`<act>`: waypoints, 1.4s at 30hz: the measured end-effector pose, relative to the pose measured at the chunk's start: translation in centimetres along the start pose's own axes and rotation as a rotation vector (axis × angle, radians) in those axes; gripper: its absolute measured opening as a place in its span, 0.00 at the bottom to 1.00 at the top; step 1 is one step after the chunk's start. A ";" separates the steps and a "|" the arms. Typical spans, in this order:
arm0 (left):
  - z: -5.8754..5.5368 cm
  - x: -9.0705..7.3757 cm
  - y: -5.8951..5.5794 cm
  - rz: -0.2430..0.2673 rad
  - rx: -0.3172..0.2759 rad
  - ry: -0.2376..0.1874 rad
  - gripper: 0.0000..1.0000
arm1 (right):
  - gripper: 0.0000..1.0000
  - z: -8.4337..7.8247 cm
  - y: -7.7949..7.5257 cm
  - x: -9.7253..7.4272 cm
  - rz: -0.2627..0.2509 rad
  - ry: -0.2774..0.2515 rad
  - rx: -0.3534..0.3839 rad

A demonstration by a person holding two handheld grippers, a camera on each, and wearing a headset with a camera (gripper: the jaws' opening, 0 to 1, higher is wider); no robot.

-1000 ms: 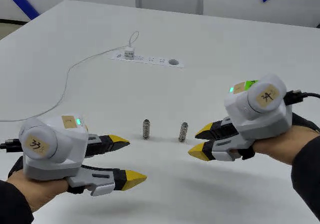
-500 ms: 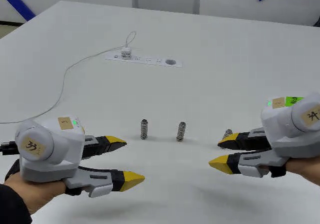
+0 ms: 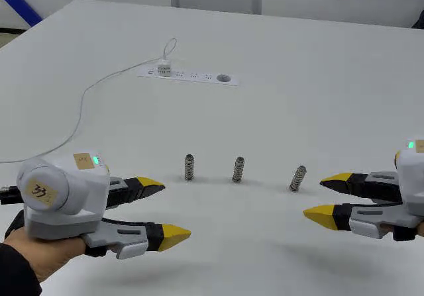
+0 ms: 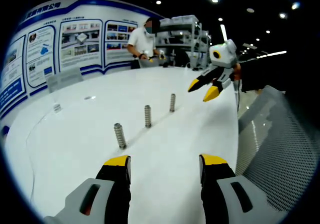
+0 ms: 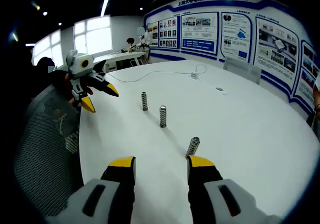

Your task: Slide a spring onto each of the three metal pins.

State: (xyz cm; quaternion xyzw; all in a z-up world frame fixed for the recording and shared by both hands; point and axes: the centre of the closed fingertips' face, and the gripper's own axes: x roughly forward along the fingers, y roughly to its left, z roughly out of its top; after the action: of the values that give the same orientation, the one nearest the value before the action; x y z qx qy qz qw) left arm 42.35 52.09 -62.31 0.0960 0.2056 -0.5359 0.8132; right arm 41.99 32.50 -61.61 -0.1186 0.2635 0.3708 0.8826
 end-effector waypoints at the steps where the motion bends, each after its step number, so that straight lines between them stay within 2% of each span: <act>1: 0.0 0.0 0.0 0.001 -0.001 0.000 0.57 | 0.44 -0.1 -0.1 -0.1 -0.005 -0.006 -0.007; 7: -0.2 0.0 0.1 0.006 -0.009 0.003 0.57 | 0.48 -0.5 -0.6 -0.6 -0.020 -0.049 0.001; 17: -0.3 0.0 0.3 0.010 -0.016 0.004 0.58 | 0.53 -1.6 -1.0 -1.2 -0.040 -0.054 0.006; 26: -0.4 -0.1 0.4 0.011 -0.020 0.003 0.59 | 0.58 -1.7 -0.8 -1.4 -0.042 -0.067 0.009; 42: -0.5 0.0 0.2 0.011 -0.027 0.002 0.59 | 0.59 -1.8 -1.1 -1.5 -0.059 -0.072 0.028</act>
State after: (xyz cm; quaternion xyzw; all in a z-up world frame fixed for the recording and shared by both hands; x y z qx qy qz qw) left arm 42.43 52.39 -62.70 0.0868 0.2131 -0.5287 0.8170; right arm 41.19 30.16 -62.29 -0.1006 0.2331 0.3451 0.9036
